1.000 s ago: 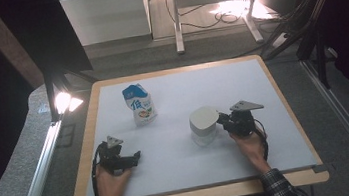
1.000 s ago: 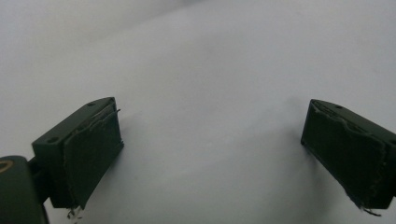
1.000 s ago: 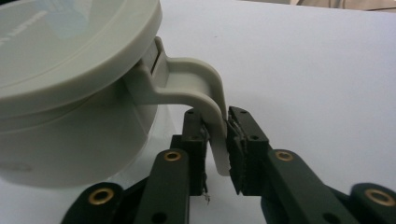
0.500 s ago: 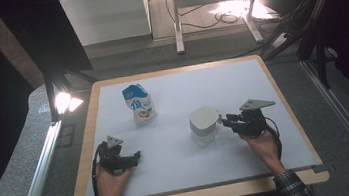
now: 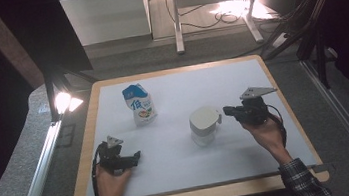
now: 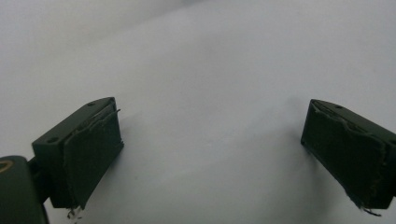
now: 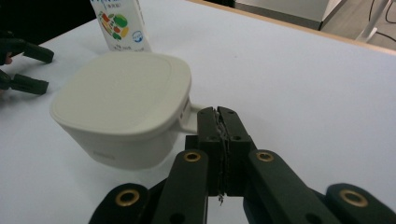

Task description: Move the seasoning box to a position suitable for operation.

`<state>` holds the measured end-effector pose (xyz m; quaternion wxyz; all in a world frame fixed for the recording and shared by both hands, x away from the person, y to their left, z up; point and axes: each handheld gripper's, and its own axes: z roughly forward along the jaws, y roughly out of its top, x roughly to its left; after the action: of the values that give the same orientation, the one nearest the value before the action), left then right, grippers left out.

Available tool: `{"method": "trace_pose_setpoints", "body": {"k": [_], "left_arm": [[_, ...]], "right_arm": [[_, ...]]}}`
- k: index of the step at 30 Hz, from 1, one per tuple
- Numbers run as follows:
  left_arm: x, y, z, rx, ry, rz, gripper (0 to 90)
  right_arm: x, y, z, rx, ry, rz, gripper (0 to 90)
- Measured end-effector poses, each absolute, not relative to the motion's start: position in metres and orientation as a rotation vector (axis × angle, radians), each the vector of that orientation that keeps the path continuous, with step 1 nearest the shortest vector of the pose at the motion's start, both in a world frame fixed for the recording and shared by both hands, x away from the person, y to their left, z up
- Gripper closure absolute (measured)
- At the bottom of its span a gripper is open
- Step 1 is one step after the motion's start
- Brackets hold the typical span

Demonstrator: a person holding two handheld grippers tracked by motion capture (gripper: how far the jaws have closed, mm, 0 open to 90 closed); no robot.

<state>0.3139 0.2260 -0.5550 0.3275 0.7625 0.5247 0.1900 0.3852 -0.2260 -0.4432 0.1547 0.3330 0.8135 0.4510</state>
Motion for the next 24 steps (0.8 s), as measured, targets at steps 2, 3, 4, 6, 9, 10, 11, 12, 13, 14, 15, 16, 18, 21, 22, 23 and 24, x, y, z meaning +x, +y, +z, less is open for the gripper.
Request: {"method": "trace_pose_setpoints", "body": {"k": [2, 3, 4, 6, 9, 10, 11, 12, 13, 14, 15, 16, 18, 21, 22, 23, 24], "left_arm": [[0.314, 0.226, -0.555, 1.996, 1.374, 0.498, 4.7], [0.314, 0.226, -0.555, 1.996, 1.374, 0.498, 4.7], [0.314, 0.226, -0.555, 1.995, 1.374, 0.498, 4.7], [0.314, 0.225, -0.555, 1.985, 1.380, 0.496, 4.7], [0.314, 0.225, -0.555, 1.985, 1.380, 0.496, 4.7], [0.314, 0.225, -0.555, 1.985, 1.380, 0.496, 4.7], [0.314, 0.225, -0.555, 1.985, 1.380, 0.496, 4.7], [0.314, 0.225, -0.555, 1.985, 1.380, 0.496, 4.7], [0.314, 0.225, -0.555, 1.986, 1.380, 0.497, 4.7], [0.314, 0.225, -0.555, 1.987, 1.379, 0.498, 4.7], [0.314, 0.226, -0.555, 1.988, 1.378, 0.499, 4.7], [0.314, 0.226, -0.555, 1.988, 1.377, 0.498, 4.7], [0.314, 0.226, -0.555, 1.988, 1.377, 0.498, 4.7], [0.314, 0.226, -0.555, 1.988, 1.378, 0.499, 4.7], [0.314, 0.225, -0.555, 1.987, 1.379, 0.498, 4.7], [0.314, 0.225, -0.555, 1.986, 1.379, 0.498, 4.7], [0.314, 0.225, -0.555, 1.987, 1.379, 0.498, 4.7]], "right_arm": [[0.387, -0.222, -0.439, 0.933, 2.347, 1.308, 88.8], [0.389, -0.220, -0.436, 0.914, 2.364, 1.330, 88.9], [0.390, -0.219, -0.434, 0.900, 2.375, 1.334, 88.9], [0.392, -0.216, -0.432, 0.883, 2.382, 1.334, 88.9], [0.394, -0.208, -0.429, 0.858, 2.400, 1.321, 88.9], [0.395, -0.206, -0.429, 0.849, 2.403, 1.314, 88.9], [0.396, -0.204, -0.428, 0.845, 2.407, 1.304, 88.9], [0.396, -0.202, -0.428, 0.839, 2.412, 1.297, 88.9], [0.397, -0.199, -0.428, 0.831, 2.416, 1.296, 88.9], [0.397, -0.197, -0.428, 0.823, 2.419, 1.291, 88.9], [0.398, -0.196, -0.428, 0.820, 2.420, 1.294, 88.9], [0.398, -0.195, -0.428, 0.814, 2.422, 1.293, 88.9], [0.399, -0.193, -0.428, 0.815, 2.422, 1.290, 88.9], [0.400, -0.192, -0.429, 0.812, 2.429, 1.283, 88.9], [0.400, -0.192, -0.430, 0.811, 2.428, 1.284, 88.9], [0.400, -0.192, -0.430, 0.811, 2.428, 1.292, 88.9], [0.400, -0.193, -0.430, 0.816, 2.427, 1.299, 88.9]]}}
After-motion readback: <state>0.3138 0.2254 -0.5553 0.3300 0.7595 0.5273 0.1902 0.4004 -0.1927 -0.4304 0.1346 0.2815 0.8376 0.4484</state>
